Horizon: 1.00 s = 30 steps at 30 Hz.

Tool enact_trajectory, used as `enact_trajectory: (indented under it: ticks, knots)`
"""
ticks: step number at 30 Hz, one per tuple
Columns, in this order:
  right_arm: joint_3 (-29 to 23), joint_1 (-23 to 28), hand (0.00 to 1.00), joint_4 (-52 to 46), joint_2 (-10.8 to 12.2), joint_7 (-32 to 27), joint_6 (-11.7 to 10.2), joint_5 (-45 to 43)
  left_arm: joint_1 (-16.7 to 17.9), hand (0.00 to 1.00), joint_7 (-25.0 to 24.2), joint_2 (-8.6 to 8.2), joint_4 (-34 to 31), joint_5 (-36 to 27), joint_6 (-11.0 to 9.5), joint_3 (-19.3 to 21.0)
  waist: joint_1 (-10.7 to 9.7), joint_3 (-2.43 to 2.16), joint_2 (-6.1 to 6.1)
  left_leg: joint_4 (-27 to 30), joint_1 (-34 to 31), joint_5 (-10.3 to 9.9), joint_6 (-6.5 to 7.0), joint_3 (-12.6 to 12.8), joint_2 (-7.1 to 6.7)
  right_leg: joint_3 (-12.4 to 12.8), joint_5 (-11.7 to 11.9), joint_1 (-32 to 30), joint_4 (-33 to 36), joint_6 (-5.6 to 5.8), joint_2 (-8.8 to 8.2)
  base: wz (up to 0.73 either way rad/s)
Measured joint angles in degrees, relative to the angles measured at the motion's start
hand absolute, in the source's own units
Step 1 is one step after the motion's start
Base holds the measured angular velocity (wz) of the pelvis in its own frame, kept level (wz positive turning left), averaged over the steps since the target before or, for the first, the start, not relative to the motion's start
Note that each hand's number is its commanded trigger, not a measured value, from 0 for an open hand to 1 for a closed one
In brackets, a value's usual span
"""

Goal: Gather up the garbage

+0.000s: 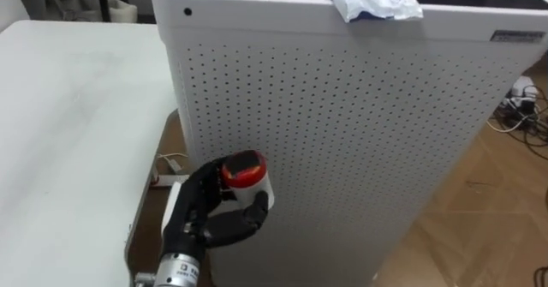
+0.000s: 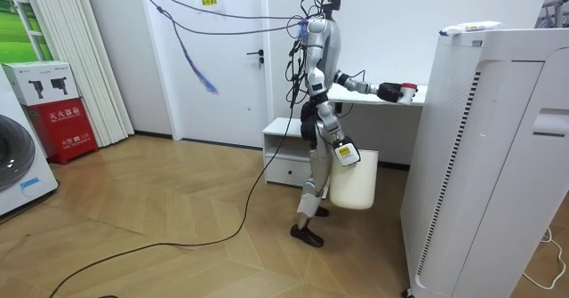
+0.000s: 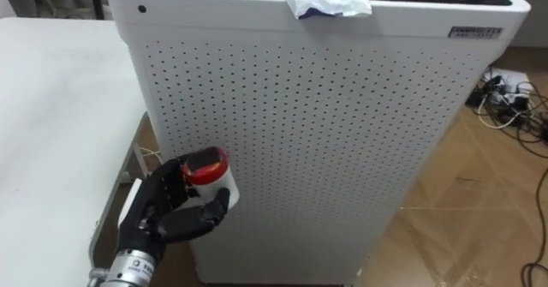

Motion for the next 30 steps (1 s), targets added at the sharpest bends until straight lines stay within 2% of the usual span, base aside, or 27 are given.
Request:
enact_trajectory:
  ticks: [5,8,11,14,21,28,30]
  knots:
    - [-1.0,-0.5,1.0,-1.3,-0.5,-0.8,-0.1,0.0,0.1,1.0,-3.2,-0.11,-2.7,0.0,0.5,-0.5,-0.4,0.21,0.79,-0.1,-0.1,0.0,0.0,0.8,0.01,-0.1,0.0,-0.5,0.0,0.0,-0.11,-0.08]
    - [-1.0,-0.5,1.0,-1.5,-0.8,-0.9,-0.6,0.0,1.4,1.0,-5.3,0.12,-4.5,0.1,0.7,-0.6,-1.1,0.17,1.41,-0.6,-0.1,0.0,0.0,0.8,0.01,-0.3,0.0,-0.6,0.0,0.0,-0.11,0.0]
    - [-1.4,-0.6,1.0,-2.1,-1.1,-0.9,-0.7,-0.2,2.6,1.0,-6.6,0.3,-4.5,0.2,0.7,-1.0,-1.6,0.1,2.1,-0.9,0.0,0.0,0.01,0.8,0.01,-0.4,0.0,-0.9,0.0,0.0,-0.1,-0.02]
    - [-1.5,-1.4,1.0,-2.3,-2.0,-1.0,-0.9,-0.2,3.8,1.0,-7.2,1.16,-4.5,1.9,0.7,-2.5,-1.8,0.12,2.74,-1.0,-0.1,0.0,0.03,1.1,0.01,-0.2,0.0,-1.2,0.1,0.0,-0.1,-0.05]
    - [-2.1,-2.9,1.0,-3.4,-2.5,-2.9,-2.2,-0.3,5.3,1.0,-9.8,3.17,-4.5,2.5,1.2,-3.1,-2.7,0.32,3.36,-1.3,-0.6,0.1,0.07,1.9,0.05,-0.2,0.0,-2.1,0.2,0.0,-0.15,-0.03]
    - [-3.1,-3.0,1.0,-3.7,-2.7,-3.7,-2.6,-0.2,5.4,1.0,-11.2,3.23,-4.3,2.3,1.2,-3.0,-2.8,0.3,3.97,-1.7,-1.4,0.2,0.15,2.4,0.04,-0.2,0.0,-3.3,0.2,0.0,-0.22,-0.06]
    - [-3.1,-3.1,1.0,-3.7,-2.8,-4.1,-2.6,0.0,5.6,1.0,-11.4,3.11,-1.5,2.4,1.2,-3.5,-2.7,0.28,4.24,-1.7,-1.8,0.3,0.21,3.4,0.1,-0.2,0.0,-3.9,0.1,0.0,-0.26,-0.13]
